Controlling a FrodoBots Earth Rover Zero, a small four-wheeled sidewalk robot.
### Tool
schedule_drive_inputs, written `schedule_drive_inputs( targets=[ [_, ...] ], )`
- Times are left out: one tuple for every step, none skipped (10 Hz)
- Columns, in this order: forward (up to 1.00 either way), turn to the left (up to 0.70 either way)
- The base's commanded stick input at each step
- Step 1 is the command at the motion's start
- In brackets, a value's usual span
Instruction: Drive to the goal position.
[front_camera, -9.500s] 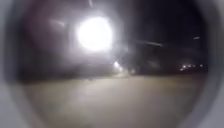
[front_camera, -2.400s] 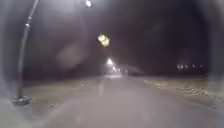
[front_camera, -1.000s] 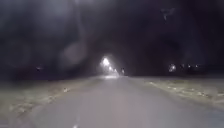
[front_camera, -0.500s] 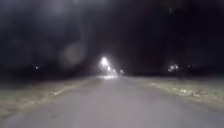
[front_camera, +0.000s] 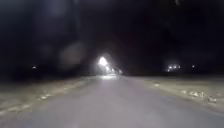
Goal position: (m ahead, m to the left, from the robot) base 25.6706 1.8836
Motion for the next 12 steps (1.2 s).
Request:
schedule_drive_inputs(
  targets=[
    [1.00, 0.23],
    [1.00, 0.24],
    [1.00, 0.24],
    [1.00, 0.15],
    [1.00, 0.04],
    [1.00, 0.04],
    [1.00, 0.05],
    [1.00, 0.04],
    [1.00, 0.05],
    [1.00, 0.04],
    [1.00, 0.04],
    [1.00, 0.04]
  ],
)
